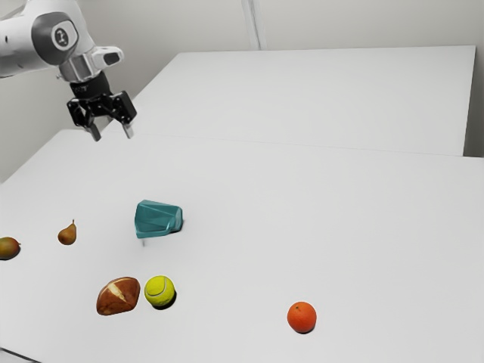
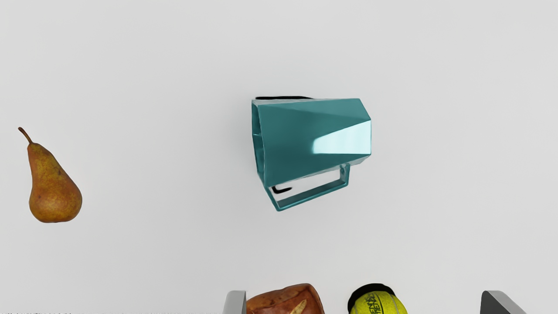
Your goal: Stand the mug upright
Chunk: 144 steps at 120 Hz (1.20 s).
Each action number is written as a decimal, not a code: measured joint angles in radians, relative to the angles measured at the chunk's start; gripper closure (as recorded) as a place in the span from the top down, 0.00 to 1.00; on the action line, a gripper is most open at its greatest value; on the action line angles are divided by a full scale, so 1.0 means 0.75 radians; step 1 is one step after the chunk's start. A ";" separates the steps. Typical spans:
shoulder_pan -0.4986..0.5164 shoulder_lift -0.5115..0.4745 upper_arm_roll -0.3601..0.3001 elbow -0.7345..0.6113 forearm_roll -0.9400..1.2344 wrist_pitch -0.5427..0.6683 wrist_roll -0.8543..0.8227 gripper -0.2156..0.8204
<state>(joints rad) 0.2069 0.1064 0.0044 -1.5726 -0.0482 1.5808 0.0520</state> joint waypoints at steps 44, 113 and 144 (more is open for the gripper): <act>0.193 0.126 0.001 -0.095 -0.235 0.028 0.122 0.77; 0.316 0.246 0.004 -0.374 -0.638 0.335 0.382 0.77; 0.345 0.309 0.004 -0.444 -0.848 0.433 0.563 0.76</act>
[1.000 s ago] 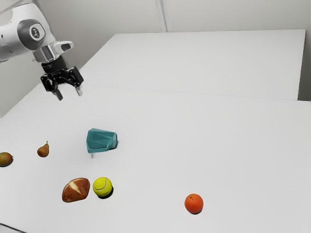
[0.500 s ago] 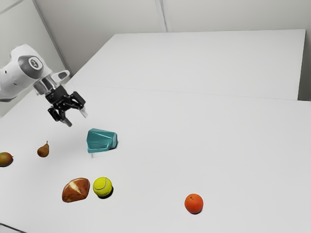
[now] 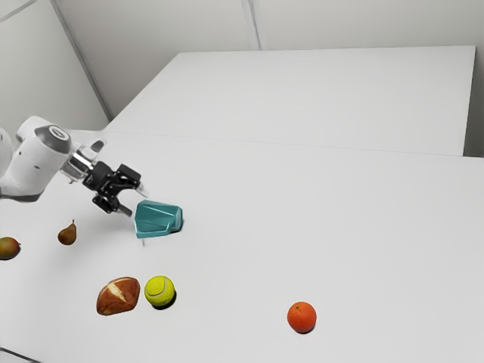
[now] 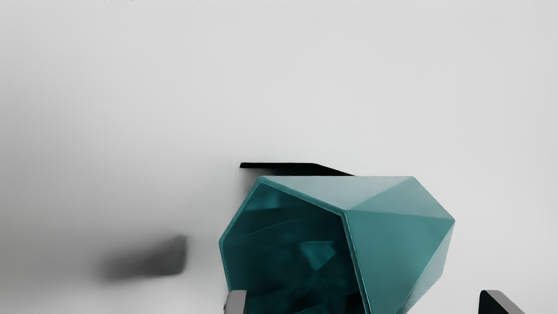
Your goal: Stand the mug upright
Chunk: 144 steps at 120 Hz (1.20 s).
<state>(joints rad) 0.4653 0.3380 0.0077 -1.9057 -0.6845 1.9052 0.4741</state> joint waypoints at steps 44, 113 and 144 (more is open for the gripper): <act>0.006 0.048 -0.002 -0.036 -0.240 0.047 0.251 0.76; -0.006 0.082 -0.013 -0.074 -0.420 0.007 0.496 0.52; -0.009 0.071 -0.014 -0.070 -0.420 0.009 0.545 0.19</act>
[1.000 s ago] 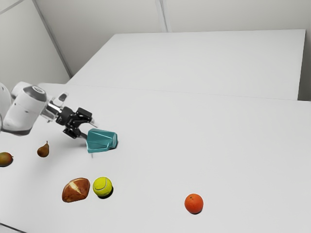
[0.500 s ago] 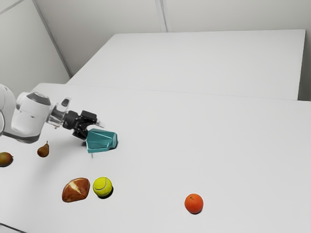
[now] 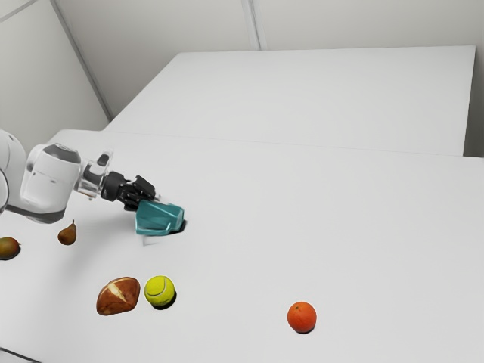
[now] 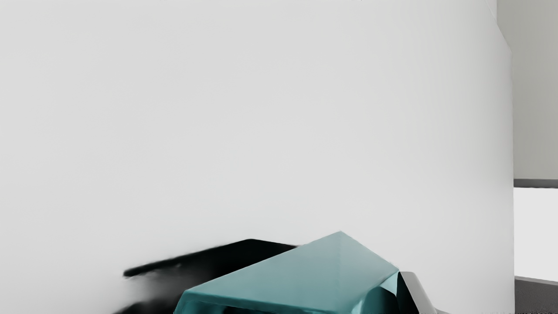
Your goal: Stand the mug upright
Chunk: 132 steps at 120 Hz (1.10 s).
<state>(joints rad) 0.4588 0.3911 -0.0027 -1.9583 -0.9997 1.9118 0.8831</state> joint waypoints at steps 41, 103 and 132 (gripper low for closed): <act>-0.009 -0.079 -0.004 -0.030 0.000 0.010 0.039 0.07; -0.121 -0.298 -0.001 -0.060 0.165 0.008 0.014 0.03; -0.272 -0.401 0.009 -0.042 0.438 0.004 -0.099 0.03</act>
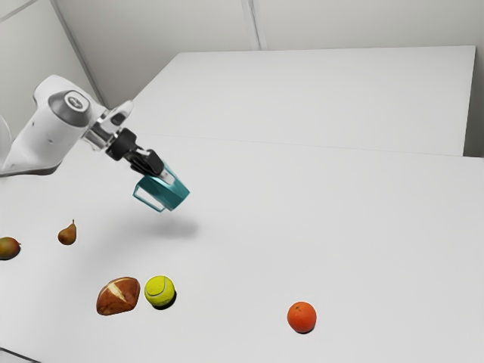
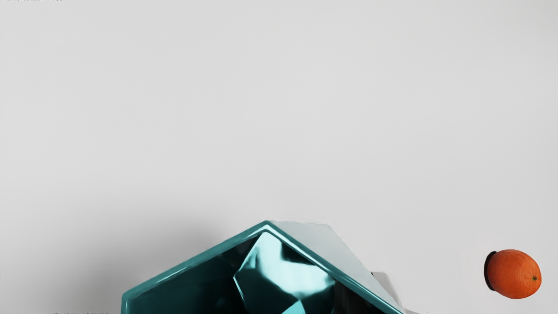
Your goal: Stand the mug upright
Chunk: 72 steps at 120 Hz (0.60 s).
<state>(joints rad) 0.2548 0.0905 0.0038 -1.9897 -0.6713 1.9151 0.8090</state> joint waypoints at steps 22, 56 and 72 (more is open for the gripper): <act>-0.114 -0.043 0.001 0.014 0.231 0.010 -0.143 0.03; -0.226 -0.094 0.000 0.009 0.511 0.037 -0.395 0.03; -0.269 -0.116 0.000 0.001 0.627 0.045 -0.521 0.03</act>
<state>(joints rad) 0.0529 0.0035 0.0034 -1.9887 -0.2015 1.9486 0.4181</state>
